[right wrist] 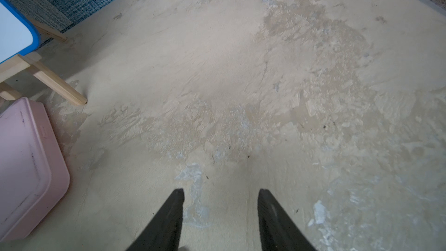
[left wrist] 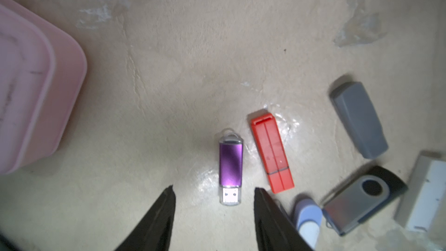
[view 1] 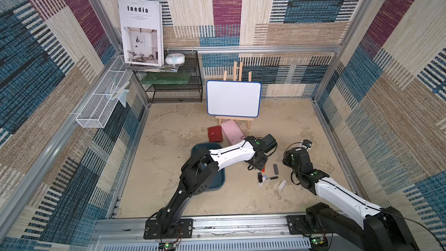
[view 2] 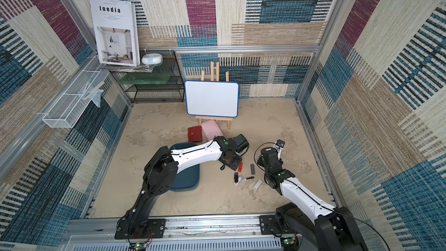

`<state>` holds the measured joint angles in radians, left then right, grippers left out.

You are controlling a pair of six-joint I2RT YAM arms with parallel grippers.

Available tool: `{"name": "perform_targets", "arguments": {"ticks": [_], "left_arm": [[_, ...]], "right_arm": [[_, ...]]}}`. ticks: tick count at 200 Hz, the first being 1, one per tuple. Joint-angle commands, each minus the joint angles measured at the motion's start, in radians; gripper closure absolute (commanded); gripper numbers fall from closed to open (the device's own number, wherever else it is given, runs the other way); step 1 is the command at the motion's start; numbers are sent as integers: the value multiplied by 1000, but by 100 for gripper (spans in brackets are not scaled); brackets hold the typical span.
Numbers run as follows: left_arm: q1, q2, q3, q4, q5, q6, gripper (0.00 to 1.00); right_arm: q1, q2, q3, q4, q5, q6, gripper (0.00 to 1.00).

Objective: Put the usb flash drive into the storage box
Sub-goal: Pick up the USB flash from the center of the board.

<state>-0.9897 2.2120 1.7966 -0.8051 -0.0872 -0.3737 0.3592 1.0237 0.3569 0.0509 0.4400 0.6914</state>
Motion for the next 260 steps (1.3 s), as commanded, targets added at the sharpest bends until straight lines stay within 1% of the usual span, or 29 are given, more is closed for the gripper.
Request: {"name": "perform_targets", "arguments": {"ticks": [1, 26, 79, 137, 178, 260], "left_arm": [[1, 29, 26, -20, 42, 25, 47], [12, 56, 46, -28, 75, 33, 49], [28, 69, 34, -31, 84, 38, 51], [31, 104, 46, -30, 139, 38, 61], [30, 123, 41, -32, 169, 38, 65], [32, 137, 60, -37, 171, 24, 77]], "right_arm": [[-1, 14, 9, 12, 10, 9, 46], [0, 43, 26, -1, 22, 17, 46], [0, 89, 45, -8, 23, 24, 46], [-1, 104, 52, -18, 34, 34, 46], [-1, 127, 65, -24, 34, 39, 46], [0, 137, 74, -38, 30, 41, 46]]}}
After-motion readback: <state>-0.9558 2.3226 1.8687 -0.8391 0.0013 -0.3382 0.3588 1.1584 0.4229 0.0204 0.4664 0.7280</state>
